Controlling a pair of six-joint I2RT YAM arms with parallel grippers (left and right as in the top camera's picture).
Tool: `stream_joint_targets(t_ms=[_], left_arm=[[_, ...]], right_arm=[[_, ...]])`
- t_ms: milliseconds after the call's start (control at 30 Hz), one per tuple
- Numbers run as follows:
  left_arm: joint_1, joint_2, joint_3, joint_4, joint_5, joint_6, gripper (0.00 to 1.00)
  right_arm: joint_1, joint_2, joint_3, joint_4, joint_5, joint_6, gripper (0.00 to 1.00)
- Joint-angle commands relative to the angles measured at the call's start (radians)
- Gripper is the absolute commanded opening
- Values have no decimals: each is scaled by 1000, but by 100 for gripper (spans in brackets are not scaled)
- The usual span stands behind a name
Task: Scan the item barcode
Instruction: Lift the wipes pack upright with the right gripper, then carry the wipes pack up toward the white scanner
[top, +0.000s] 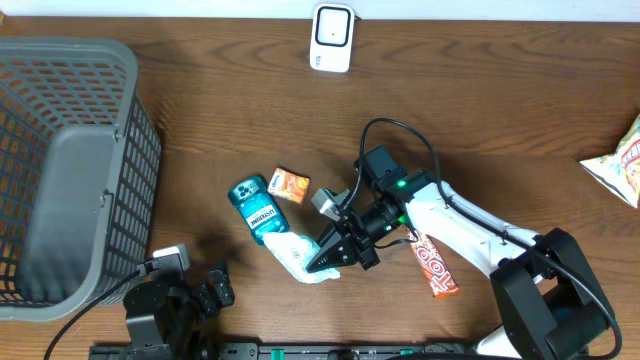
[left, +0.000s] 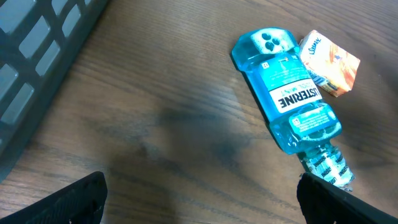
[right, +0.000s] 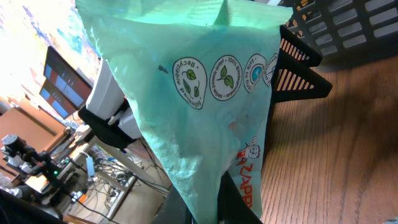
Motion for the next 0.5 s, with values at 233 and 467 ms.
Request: stream_joint_targets(t_ms=[233, 467], left_arm=[[1, -3, -8, -33, 3, -4, 98], [1, -3, -8, -33, 3, -4, 98]], right_arm=[[0, 6, 2, 3, -50, -26, 1], [0, 6, 2, -8, -50, 9, 1]])
